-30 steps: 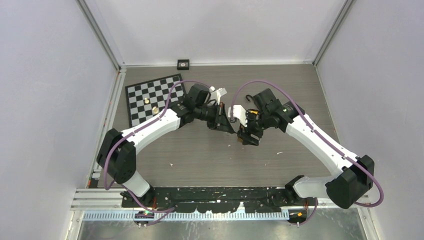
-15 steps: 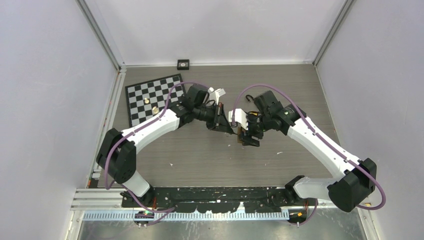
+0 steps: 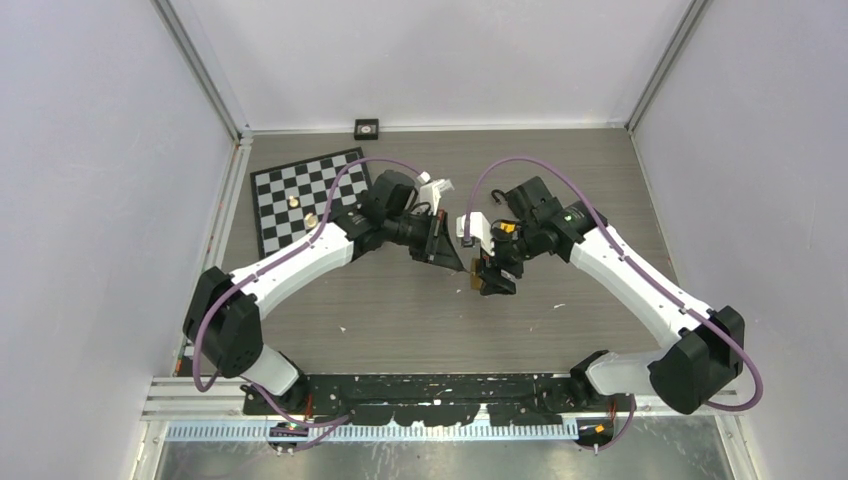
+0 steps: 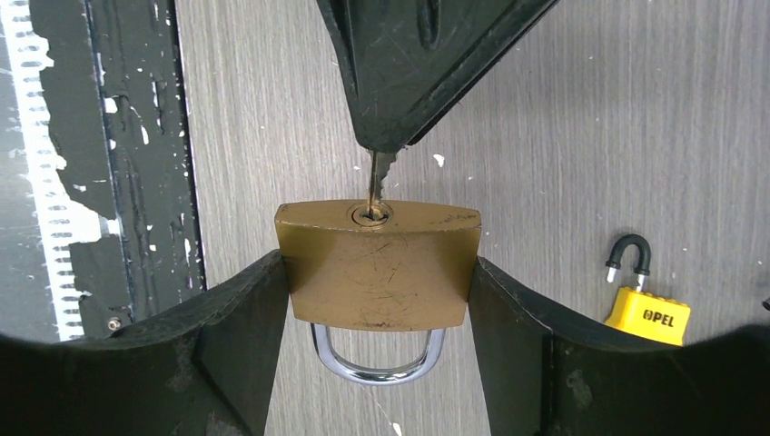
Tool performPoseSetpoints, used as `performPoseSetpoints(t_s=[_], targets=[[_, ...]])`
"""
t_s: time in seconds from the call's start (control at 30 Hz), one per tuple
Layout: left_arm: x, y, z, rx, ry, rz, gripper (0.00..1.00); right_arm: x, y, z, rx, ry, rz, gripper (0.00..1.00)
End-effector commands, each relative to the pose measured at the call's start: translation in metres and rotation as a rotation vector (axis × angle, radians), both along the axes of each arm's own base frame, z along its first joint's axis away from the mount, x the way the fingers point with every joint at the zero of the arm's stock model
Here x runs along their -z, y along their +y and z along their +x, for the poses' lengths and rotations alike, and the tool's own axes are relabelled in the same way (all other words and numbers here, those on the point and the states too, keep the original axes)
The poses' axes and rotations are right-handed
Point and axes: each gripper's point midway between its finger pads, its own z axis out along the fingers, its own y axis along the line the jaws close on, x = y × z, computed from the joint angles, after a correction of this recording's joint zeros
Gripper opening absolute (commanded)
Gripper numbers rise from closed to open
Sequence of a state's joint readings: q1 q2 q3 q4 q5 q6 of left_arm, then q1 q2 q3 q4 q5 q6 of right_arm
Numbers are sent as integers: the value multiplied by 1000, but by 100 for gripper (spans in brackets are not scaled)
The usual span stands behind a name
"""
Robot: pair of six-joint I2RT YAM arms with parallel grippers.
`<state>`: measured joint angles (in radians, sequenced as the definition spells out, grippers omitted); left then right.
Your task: Unlock with the key
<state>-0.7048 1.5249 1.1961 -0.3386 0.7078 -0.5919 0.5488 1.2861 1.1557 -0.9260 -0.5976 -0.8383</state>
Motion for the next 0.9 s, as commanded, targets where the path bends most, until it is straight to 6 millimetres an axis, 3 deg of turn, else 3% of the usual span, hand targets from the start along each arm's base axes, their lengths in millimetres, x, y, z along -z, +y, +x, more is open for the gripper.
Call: performPoseSetpoints(t_s=[0.0, 0.3, 0.5, 0.63, 0.77, 0.87], targets=[[-13, 1, -2, 23, -113, -11, 0, -42, 26, 2, -72, -40, 159, 1], [-9, -3, -9, 68, -114, -22, 0, -41, 28, 1, -79, -18, 163, 1], [-12, -5, -9, 68, -99, -42, 0, -38, 19, 12, -34, -98, 126, 1], [-12, -7, -7, 31, 74, -78, 0, -39, 11, 24, 13, -186, 95, 0], [-9, -6, 10, -19, 211, -129, 0, -38, 8, 24, 12, -208, 80, 1], [-4, -9, 12, -16, 255, -141, 0, -34, 7, 24, 13, -208, 67, 0]])
